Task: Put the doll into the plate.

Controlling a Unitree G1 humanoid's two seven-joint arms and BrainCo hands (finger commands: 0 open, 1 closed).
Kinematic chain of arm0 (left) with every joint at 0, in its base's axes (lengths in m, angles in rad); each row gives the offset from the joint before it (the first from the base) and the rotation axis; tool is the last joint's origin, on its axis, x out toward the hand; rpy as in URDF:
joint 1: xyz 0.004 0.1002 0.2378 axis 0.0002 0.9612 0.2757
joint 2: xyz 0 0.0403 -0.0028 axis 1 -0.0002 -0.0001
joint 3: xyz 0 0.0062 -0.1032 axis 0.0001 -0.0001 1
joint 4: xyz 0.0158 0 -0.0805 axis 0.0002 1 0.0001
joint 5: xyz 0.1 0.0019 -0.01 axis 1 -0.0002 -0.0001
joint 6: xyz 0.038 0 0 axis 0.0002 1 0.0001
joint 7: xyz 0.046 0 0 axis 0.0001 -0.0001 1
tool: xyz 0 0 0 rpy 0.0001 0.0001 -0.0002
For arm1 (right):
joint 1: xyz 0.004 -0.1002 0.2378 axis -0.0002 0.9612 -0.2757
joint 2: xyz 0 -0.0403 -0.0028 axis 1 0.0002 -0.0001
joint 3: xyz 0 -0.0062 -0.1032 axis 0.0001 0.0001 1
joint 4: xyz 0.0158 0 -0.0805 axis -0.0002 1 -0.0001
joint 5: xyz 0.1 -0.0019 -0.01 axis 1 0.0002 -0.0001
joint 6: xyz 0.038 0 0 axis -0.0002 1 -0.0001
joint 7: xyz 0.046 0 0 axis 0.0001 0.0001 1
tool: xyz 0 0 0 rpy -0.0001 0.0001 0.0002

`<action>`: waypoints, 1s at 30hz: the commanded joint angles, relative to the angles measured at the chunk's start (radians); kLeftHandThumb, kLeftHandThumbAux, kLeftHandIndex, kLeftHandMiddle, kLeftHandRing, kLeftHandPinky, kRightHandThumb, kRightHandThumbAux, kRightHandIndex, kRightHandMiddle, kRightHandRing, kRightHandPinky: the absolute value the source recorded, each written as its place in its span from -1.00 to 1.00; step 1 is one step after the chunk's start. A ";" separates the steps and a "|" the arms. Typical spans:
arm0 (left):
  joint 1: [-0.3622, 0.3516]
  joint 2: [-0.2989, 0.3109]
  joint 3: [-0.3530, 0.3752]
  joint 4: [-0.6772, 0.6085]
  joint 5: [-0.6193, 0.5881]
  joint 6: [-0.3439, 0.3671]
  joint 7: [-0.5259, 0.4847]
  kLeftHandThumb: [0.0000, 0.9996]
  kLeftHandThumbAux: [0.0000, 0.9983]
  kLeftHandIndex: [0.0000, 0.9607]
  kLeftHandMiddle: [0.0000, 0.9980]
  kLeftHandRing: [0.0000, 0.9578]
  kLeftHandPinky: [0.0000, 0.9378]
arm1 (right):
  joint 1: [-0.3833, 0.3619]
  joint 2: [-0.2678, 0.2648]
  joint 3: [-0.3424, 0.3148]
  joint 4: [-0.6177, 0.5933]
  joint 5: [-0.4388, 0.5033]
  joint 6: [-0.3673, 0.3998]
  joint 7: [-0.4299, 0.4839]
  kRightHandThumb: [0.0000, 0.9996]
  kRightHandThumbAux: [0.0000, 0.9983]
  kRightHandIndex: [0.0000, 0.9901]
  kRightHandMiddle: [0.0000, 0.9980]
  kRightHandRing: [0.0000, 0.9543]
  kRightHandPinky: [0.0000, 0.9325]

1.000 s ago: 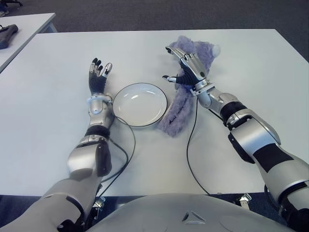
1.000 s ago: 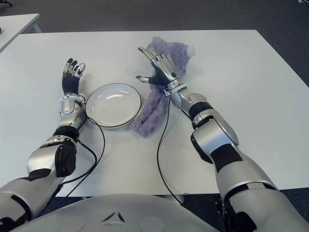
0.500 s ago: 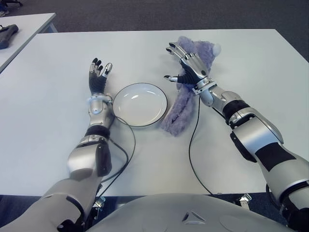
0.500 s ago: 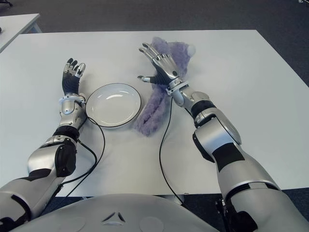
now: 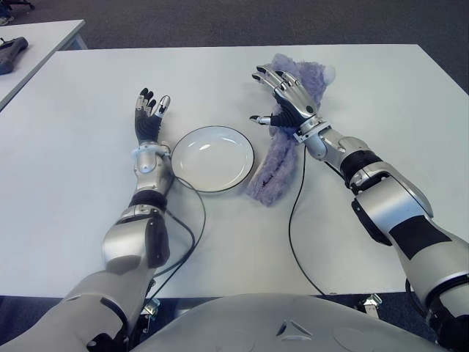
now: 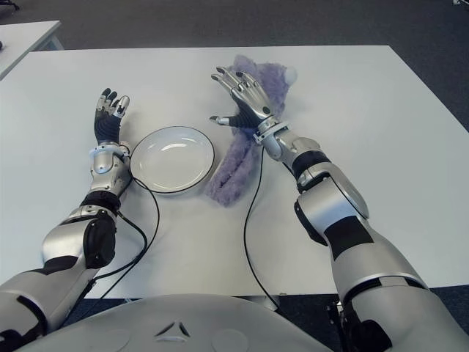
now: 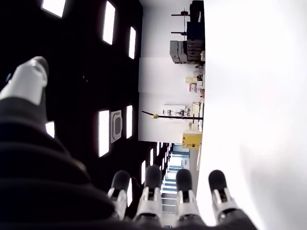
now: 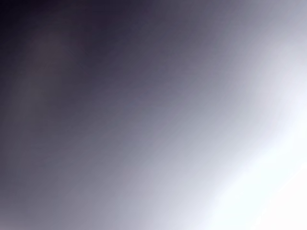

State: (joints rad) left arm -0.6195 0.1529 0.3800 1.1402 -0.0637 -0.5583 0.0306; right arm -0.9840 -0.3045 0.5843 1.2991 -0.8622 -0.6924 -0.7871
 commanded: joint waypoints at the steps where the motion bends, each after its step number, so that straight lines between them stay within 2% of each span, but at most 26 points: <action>1: 0.297 -0.123 0.044 0.155 -0.063 0.007 -0.019 -1.00 0.12 -0.95 -0.81 -0.91 -1.00 | 0.006 -0.119 0.081 -0.040 -0.080 -0.053 0.039 -0.58 -0.16 -0.95 -1.00 -1.00 -0.91; 2: 0.297 -0.123 0.045 0.155 -0.065 0.007 -0.020 -1.00 0.12 -0.95 -0.81 -0.91 -1.00 | 0.003 -0.134 0.093 -0.046 -0.093 -0.055 0.049 -0.57 -0.16 -0.95 -1.00 -1.00 -0.91; 8: 0.293 -0.120 0.044 0.157 -0.065 0.010 -0.019 -1.00 0.12 -0.94 -0.81 -0.91 -1.00 | -0.008 -0.147 0.121 -0.047 -0.115 -0.035 0.083 -0.56 -0.16 -0.91 -1.00 -1.00 -0.89; 12: 0.290 -0.117 0.039 0.159 -0.062 0.018 -0.013 -1.00 0.12 -0.95 -0.81 -0.91 -1.00 | -0.016 -0.159 0.135 -0.046 -0.119 -0.029 0.105 -0.54 -0.16 -0.90 -1.00 -0.98 -0.76; 13: 0.289 -0.116 0.039 0.159 -0.061 0.019 -0.012 -1.00 0.11 -0.95 -0.81 -0.91 -1.00 | -0.018 -0.161 0.137 -0.047 -0.119 -0.027 0.110 -0.54 -0.17 -0.90 -1.00 -0.95 -0.66; 16: 0.288 -0.115 0.038 0.160 -0.060 0.021 -0.010 -1.00 0.11 -0.95 -0.82 -0.91 -1.00 | -0.021 -0.164 0.142 -0.049 -0.119 -0.023 0.117 -0.53 -0.18 -0.90 -1.00 -0.91 -0.61; 20: 0.286 -0.113 0.038 0.161 -0.059 0.026 -0.011 -1.00 0.11 -0.95 -0.82 -0.91 -1.00 | -0.027 -0.168 0.148 -0.053 -0.121 -0.021 0.114 -0.54 -0.19 -0.90 -1.00 -0.89 -0.65; 25: 0.284 -0.112 0.039 0.162 -0.061 0.029 -0.010 -1.00 0.10 -0.95 -0.81 -0.91 -1.00 | -0.030 -0.170 0.152 -0.060 -0.117 -0.024 0.111 -0.53 -0.19 -0.90 -1.00 -0.94 -0.79; 30: 0.282 -0.116 0.039 0.162 -0.060 0.029 -0.002 -1.00 0.10 -0.94 -0.81 -0.91 -1.00 | -0.035 -0.173 0.154 -0.070 -0.115 -0.032 0.113 -0.53 -0.18 -0.91 -1.00 -0.98 -0.85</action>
State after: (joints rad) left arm -0.6205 0.1494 0.3860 1.1393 -0.0780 -0.5575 0.0301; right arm -1.0124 -0.4557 0.7019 1.2363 -0.9409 -0.7150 -0.7159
